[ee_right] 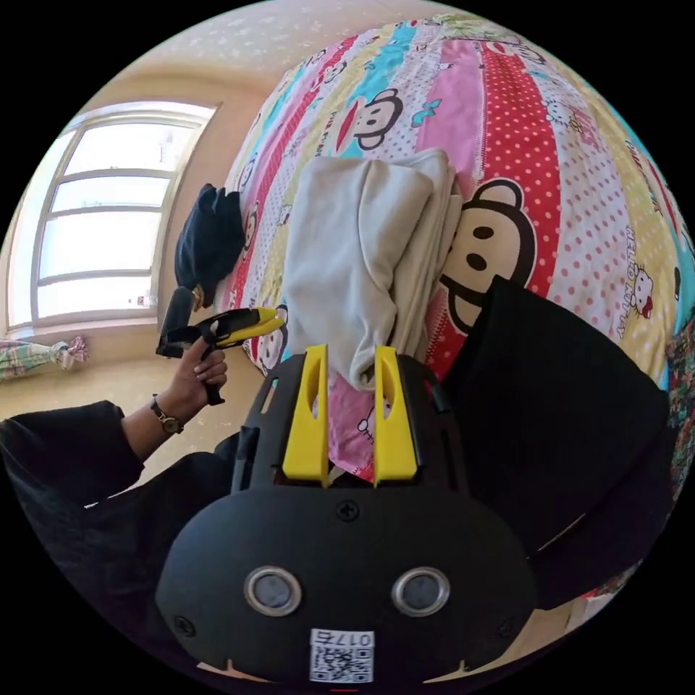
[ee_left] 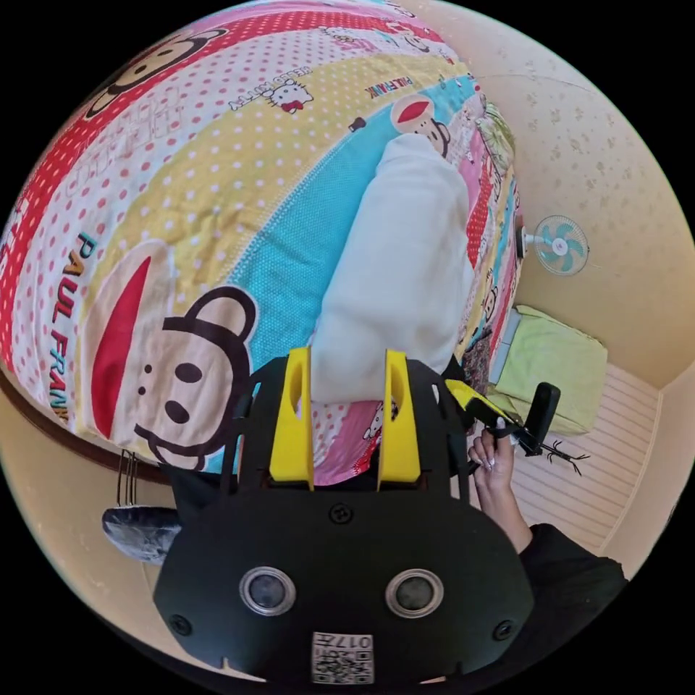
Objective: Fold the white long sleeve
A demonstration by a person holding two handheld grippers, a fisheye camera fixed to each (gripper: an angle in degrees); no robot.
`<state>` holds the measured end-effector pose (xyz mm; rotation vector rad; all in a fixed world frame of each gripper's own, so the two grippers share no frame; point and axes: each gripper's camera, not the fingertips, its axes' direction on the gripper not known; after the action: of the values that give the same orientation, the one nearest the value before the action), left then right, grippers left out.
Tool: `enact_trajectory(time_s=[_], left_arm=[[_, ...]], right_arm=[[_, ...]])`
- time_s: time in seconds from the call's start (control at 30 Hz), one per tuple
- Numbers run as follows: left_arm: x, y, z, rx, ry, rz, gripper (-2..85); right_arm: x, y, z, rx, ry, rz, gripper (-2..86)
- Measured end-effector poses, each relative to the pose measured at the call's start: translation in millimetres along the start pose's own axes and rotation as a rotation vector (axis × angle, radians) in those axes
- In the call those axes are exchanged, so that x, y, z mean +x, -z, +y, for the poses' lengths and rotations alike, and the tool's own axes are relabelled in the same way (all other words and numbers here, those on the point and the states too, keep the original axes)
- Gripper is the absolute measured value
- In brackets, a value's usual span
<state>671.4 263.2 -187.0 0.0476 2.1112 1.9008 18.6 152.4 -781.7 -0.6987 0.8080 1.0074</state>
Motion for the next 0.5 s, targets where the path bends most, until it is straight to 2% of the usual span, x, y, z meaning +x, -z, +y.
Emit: enact_trajectory(time_s=[0.07, 0.17, 0.23, 0.33, 0.4, 0.5], left_arm=[[-1, -13, -9, -0.071, -0.034, 0.004, 15.5], [1, -28, -15, -0.141, -0.065, -0.024, 16.1], [2, -37, -17, -0.176, -0.085, 0.034, 16.4], [8, -40, -20, -0.187, -0.088, 0.019, 15.2], [11, -36, -25, -0.202, -0.07, 0.022, 12.8], [17, -25, -29, -0.241, -0.051, 0.148, 8.0]], right_arm=[[13, -21, -9, -0.101, -0.021, 0.059, 4.4], [39, -19, -4, -0.041, -0.089, 0.121, 3.0], [47, -18, -5, -0.025, -0.111, 0.08, 2.9], [61, -9, -2, 0.047, -0.186, -0.059, 3.9], [84, -4, 12, 0.126, -0.369, -0.207, 6.5], [101, -18, 27, 0.119, -0.513, -0.391, 14.3]])
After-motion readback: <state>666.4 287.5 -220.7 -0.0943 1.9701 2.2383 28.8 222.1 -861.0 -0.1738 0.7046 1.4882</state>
